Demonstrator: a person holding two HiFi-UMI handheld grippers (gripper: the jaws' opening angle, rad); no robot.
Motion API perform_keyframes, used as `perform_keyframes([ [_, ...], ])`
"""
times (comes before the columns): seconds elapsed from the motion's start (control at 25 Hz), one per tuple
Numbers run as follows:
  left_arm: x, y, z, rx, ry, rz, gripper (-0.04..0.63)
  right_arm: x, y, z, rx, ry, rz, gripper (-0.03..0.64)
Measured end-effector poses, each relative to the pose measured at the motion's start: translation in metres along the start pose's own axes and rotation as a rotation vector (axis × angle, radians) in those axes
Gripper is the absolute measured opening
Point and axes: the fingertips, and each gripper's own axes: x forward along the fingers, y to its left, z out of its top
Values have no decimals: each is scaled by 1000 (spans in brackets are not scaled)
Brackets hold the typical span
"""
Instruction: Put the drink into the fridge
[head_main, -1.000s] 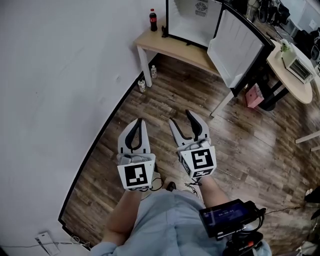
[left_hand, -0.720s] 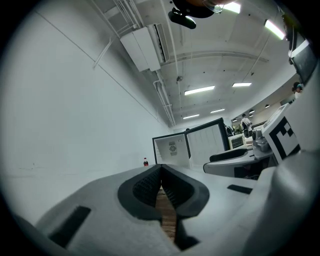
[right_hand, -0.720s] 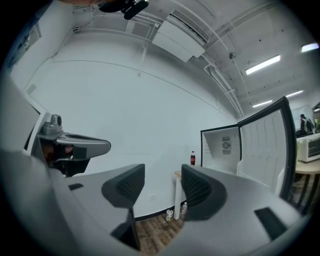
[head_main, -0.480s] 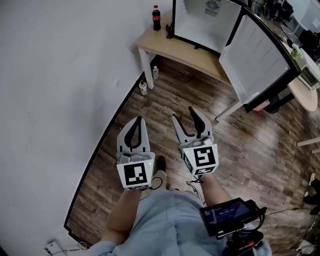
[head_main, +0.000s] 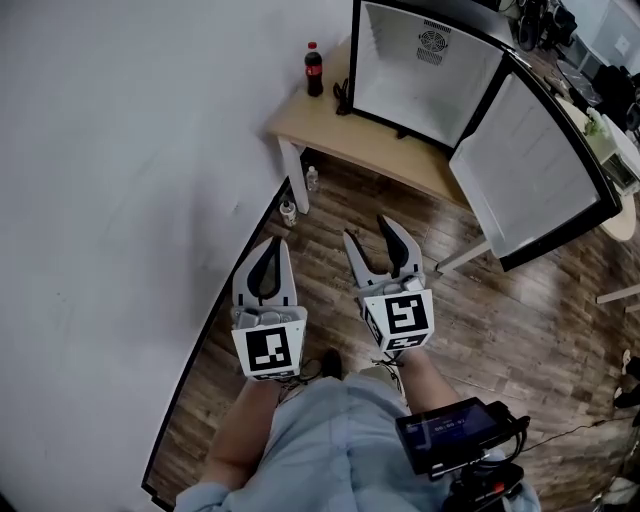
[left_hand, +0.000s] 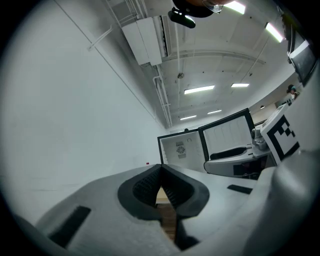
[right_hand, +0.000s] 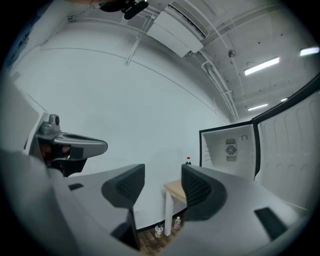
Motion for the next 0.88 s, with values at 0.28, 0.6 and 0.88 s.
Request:
perform_keyframes([
  [0.28, 47, 9, -4, 8, -3, -21, 8, 36, -23, 0, 3, -2, -21, 232],
  [0.6, 118, 6, -32, 24, 42, -48, 8, 94, -60, -25, 24, 22, -16, 232],
  [0.88, 198, 14, -37, 42, 66, -29, 8, 169, -105, -33, 61, 28, 19, 230],
])
